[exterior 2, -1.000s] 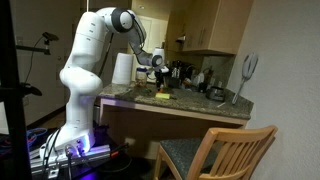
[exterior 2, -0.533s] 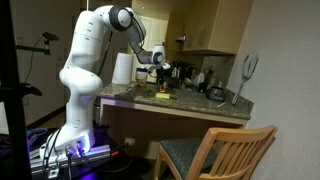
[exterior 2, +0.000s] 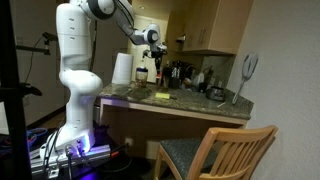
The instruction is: Move the bottle to the left
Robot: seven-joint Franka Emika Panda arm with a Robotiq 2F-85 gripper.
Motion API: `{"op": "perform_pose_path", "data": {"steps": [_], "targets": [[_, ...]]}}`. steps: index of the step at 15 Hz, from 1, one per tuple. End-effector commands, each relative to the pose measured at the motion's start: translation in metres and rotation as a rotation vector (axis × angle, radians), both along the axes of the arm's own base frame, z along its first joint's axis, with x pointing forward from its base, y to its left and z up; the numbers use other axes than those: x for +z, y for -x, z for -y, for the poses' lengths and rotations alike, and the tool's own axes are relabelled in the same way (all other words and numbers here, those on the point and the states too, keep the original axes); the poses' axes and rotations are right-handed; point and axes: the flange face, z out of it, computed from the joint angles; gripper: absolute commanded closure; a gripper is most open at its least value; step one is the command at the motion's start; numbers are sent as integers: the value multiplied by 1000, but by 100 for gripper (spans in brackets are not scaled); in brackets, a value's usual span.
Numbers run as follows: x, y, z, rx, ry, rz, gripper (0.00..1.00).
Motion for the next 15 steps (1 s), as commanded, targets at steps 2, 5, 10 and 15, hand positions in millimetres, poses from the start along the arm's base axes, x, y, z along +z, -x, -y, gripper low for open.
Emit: {"op": "perform_pose_path", "data": {"steps": [2,5,10,15], "targets": [[42,83,-19,211,-45,-137,69],[34,137,-25,338,-151,-212,69],[31,143,-16,374,-225,-230,44],[-12,160,-63,531,-219,-309,69]]}}
